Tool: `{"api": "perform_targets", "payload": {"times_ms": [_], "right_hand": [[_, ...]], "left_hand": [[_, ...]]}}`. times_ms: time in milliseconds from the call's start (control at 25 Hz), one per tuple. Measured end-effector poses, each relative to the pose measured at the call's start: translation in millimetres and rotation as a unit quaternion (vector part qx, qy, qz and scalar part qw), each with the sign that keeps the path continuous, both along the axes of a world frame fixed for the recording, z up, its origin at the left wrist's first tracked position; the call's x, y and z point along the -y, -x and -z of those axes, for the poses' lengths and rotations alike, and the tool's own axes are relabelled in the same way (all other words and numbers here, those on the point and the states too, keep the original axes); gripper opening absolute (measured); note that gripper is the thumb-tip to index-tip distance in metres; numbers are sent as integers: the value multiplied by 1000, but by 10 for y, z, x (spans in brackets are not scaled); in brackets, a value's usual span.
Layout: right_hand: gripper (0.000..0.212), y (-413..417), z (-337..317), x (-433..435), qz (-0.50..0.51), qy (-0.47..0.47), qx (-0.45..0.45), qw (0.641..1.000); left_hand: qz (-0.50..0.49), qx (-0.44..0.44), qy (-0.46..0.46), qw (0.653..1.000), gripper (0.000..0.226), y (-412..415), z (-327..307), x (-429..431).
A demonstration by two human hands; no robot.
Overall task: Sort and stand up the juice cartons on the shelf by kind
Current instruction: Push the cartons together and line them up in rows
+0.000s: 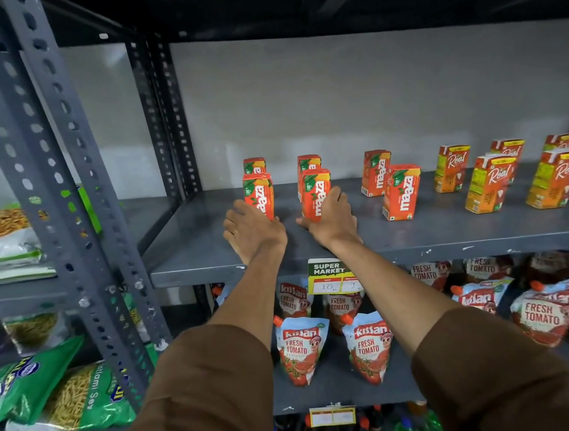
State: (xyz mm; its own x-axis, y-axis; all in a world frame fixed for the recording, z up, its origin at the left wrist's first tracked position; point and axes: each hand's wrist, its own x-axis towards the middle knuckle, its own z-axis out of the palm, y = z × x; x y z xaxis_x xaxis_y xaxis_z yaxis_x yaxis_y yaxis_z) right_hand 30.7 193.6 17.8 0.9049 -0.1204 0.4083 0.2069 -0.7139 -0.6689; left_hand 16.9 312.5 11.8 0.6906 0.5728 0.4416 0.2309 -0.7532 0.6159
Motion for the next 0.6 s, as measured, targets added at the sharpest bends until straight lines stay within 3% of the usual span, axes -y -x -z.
{"api": "perform_targets", "payload": {"times_ms": [240, 320, 400, 520, 600], "right_hand": [[84, 18, 43, 44, 6, -7, -20, 1000], [105, 76, 38, 46, -5, -16, 14, 1000], [112, 190, 31, 81, -13, -54, 97, 994], [95, 361, 66, 271, -8, -55, 218, 974], [80, 435, 75, 526, 6, -30, 280, 959]], "left_hand": [[-2, 3, -2, 1000, 77, 62, -7, 8], [-15, 52, 3, 999, 82, 108, -22, 22], [-23, 134, -12, 991, 77, 151, -46, 60], [20, 275, -117, 954, 58, 211, -2, 145], [121, 341, -241, 900, 49, 236, 79, 318]]}}
